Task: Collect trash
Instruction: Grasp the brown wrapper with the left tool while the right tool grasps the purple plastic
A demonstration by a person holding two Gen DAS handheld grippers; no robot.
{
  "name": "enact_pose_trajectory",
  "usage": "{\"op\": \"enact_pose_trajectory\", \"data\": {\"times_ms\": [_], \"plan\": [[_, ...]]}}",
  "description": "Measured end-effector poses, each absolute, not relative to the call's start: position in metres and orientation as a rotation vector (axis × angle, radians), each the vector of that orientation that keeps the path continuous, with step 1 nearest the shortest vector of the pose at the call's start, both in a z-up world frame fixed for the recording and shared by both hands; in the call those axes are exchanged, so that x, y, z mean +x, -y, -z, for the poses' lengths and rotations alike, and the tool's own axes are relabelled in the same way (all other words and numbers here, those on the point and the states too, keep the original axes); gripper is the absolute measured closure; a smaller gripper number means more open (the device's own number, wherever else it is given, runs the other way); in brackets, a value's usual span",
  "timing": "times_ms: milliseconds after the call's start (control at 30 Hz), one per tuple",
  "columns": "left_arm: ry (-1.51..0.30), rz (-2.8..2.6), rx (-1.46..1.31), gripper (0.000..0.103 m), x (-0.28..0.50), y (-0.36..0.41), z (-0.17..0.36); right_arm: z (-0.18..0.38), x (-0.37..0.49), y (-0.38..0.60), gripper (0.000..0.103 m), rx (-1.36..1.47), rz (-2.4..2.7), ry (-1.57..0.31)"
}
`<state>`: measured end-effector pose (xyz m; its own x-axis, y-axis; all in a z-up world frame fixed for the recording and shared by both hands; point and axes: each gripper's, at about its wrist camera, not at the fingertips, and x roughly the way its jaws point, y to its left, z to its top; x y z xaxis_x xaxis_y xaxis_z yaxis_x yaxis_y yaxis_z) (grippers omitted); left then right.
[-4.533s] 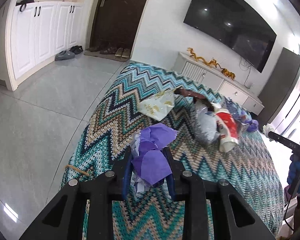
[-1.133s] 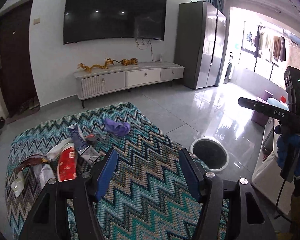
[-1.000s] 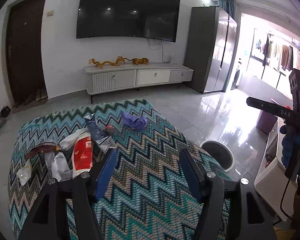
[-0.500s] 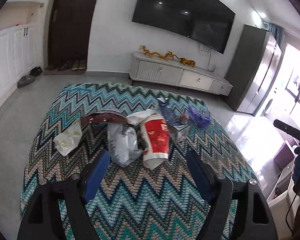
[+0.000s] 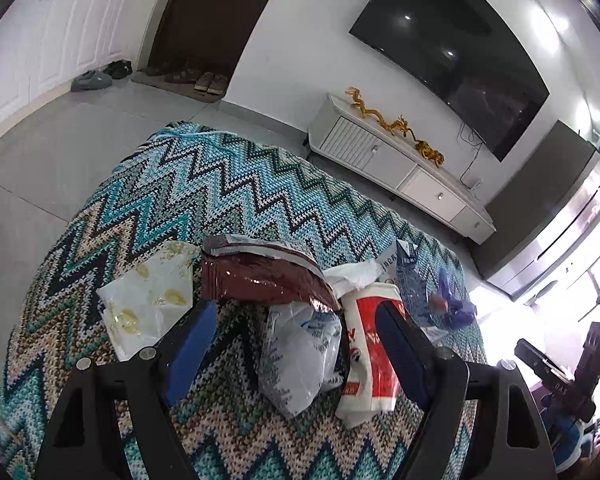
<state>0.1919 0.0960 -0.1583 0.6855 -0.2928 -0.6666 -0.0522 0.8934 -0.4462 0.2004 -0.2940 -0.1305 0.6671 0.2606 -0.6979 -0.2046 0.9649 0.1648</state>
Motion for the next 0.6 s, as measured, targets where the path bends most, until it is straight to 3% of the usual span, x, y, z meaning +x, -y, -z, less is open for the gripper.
{"op": "enact_pose_trajectory", "data": {"times_ms": [100,400,600], "plan": [[-0.816,0.119,-0.508,0.023,0.212,-0.099,0.168,0.14,0.219,0.293,0.04,0.092,-0.274,-0.802],[-0.83,0.085,-0.6,0.025,0.251,-0.106,0.191,0.174,0.27,0.286,0.038,0.123,-0.297,-0.833],[-0.831,0.09,-0.642,0.048,0.266,-0.113,0.205,0.19,0.288,0.286,0.038,0.157,-0.306,-0.829]]}}
